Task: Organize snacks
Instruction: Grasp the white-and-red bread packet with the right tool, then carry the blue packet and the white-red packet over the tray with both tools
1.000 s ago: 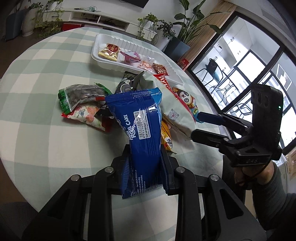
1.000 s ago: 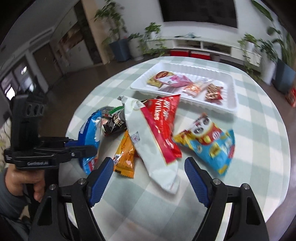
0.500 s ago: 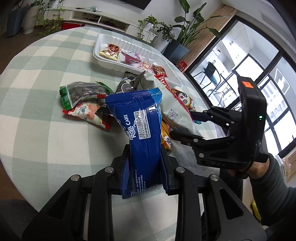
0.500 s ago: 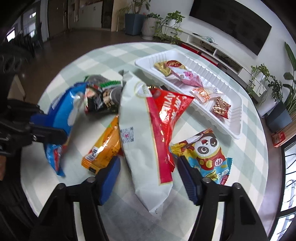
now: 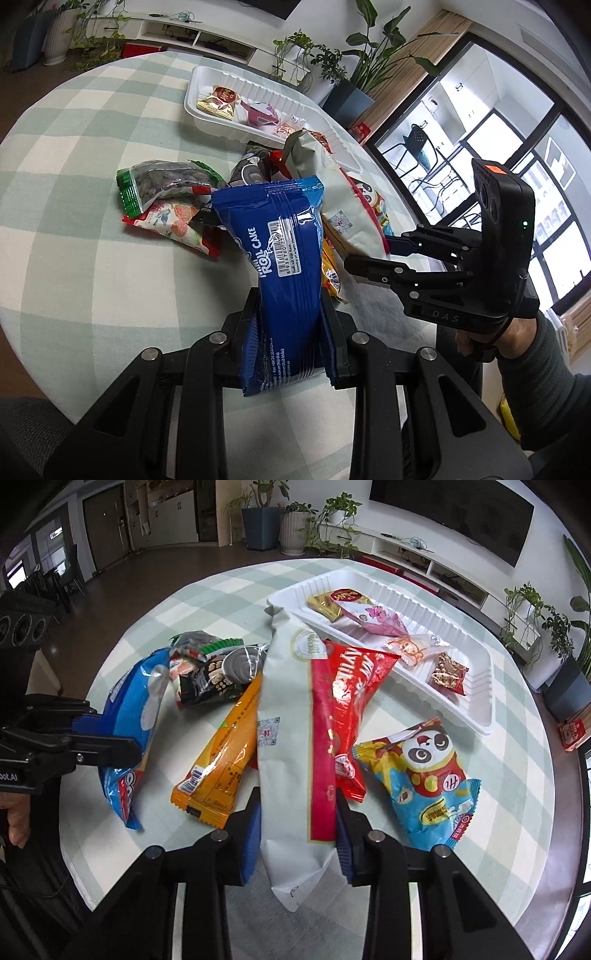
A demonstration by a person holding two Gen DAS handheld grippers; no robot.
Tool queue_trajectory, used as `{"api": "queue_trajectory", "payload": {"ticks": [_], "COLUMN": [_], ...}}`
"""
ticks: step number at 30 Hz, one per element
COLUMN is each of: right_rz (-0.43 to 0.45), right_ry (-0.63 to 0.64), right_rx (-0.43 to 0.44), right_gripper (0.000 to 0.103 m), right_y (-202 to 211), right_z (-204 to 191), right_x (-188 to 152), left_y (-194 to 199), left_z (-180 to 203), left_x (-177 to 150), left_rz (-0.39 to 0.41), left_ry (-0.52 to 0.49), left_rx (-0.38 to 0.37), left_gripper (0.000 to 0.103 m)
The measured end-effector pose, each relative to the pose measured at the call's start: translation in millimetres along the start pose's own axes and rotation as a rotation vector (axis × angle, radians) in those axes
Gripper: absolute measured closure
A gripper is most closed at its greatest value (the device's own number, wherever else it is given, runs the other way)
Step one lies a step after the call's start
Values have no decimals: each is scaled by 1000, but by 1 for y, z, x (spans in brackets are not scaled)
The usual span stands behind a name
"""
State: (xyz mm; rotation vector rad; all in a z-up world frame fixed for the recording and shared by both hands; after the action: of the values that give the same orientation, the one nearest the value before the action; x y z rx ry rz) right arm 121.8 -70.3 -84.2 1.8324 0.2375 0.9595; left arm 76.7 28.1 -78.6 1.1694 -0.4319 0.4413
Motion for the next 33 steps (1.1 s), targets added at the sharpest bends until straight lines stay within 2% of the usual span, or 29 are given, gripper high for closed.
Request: {"api": "queue_trajectory", "payload": {"ticks": [3,10,15,26,33], "right_rz": [20,53,100,232,305], "right_ry": [-14,-21,-64,-228,-321], "right_rx": [22,45,94,259,319], "right_gripper": [76,82,83,83,83], "right_y": [3,8,19,45,61], "right_z": [-2,-9,-10,-8,2], "right_x": [0,-2,0,-8,-19], "left_y": [0,-1,-1,7,17], "left_z": [0,2,1,3,2], "left_x": [0,-1,0,5,16], "left_rz": [0,-2,2,19,34], "left_ry": [-1,0,4,2,6], "left_rx": [-2,-8,-15,-46,-71], "left_gripper": [77,77,77,77,77]}}
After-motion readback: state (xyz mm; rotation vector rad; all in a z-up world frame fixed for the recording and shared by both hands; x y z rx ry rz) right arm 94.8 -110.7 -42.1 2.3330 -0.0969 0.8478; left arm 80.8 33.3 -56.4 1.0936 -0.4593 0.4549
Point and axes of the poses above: each gripper's, at about its wrist camera, not at the fingertips, and y roughly against the way its jaws point, z to its right, x to its top, the point moved 7 cm from there along -y, roughly the way its jaws point, and after that the axes turned 15 degrees about x, right-handed, at the moved point
